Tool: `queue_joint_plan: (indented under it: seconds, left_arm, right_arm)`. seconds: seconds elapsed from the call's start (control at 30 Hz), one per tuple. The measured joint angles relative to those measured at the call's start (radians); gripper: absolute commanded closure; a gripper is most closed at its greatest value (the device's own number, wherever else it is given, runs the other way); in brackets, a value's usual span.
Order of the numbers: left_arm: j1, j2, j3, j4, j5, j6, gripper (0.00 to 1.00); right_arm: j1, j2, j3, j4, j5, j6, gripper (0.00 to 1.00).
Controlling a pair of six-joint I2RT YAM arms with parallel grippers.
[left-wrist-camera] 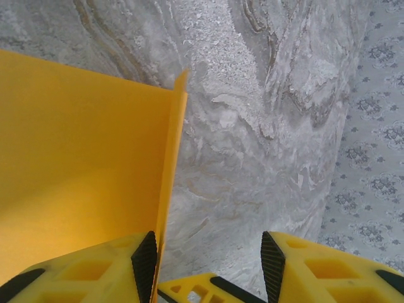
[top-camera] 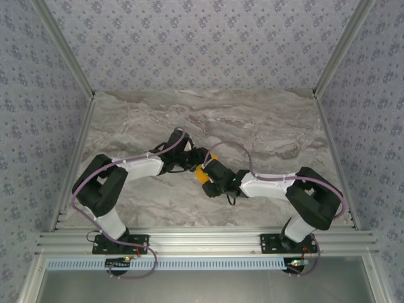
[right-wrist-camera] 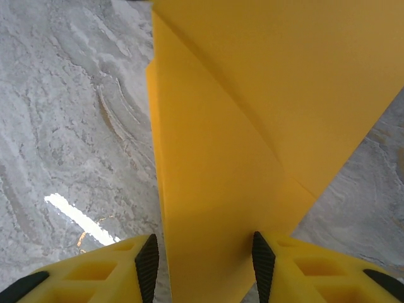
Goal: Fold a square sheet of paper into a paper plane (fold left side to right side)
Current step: Fourth fold the wing at the center of the table.
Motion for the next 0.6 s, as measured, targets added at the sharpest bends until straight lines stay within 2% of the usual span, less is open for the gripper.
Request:
queue_joint_plan:
  seconds: [0.27, 0.47, 0.6]
  left_arm:
    - [0.0, 0.0, 0.005, -0.016, 0.0, 0.002, 0.5]
    - [0.001, -0.001, 0.006, -0.035, -0.001, 0.012, 0.44]
    - [0.006, -0.015, 0.006, -0.068, -0.002, 0.033, 0.39]
  right_arm:
    - [0.0, 0.003, 0.005, -0.013, 0.006, 0.004, 0.71]
    - [0.0, 0.005, 0.005, -0.016, -0.001, 0.019, 0.83]
    - [-0.002, 0.004, 0.005, -0.018, -0.016, 0.031, 0.85]
